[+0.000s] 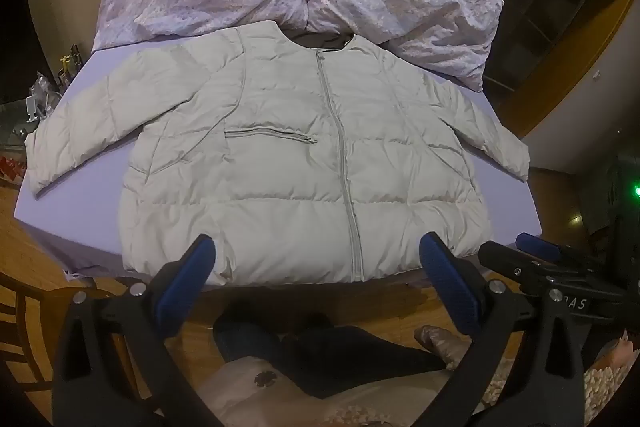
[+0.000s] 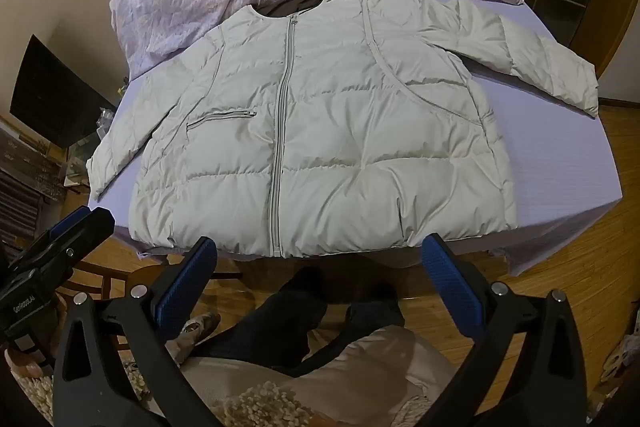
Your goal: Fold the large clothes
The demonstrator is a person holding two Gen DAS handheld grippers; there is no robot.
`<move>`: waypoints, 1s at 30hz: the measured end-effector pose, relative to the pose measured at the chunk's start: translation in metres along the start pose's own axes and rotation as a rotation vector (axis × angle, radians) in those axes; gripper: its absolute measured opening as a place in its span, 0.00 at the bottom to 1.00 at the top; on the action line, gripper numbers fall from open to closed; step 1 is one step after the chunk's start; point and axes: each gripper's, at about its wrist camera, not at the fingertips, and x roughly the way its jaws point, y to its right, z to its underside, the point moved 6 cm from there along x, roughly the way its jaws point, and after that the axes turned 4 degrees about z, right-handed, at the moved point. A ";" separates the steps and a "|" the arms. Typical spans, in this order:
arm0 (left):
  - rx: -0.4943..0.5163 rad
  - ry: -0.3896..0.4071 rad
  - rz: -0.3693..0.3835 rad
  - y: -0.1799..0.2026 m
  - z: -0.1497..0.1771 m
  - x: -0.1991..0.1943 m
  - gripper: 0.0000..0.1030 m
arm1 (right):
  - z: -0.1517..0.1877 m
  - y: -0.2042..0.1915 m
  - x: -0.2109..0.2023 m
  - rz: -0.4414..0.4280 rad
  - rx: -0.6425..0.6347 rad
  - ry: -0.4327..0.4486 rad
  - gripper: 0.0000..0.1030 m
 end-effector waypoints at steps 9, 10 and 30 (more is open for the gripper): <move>0.004 0.000 -0.003 0.001 0.000 0.000 0.98 | 0.000 0.000 0.000 0.000 -0.003 0.001 0.99; 0.001 -0.001 -0.002 0.000 0.000 0.000 0.98 | 0.000 0.000 0.000 0.000 -0.001 0.002 0.99; 0.001 0.000 0.000 0.000 0.000 0.000 0.98 | -0.001 0.000 -0.001 0.000 -0.002 0.005 0.99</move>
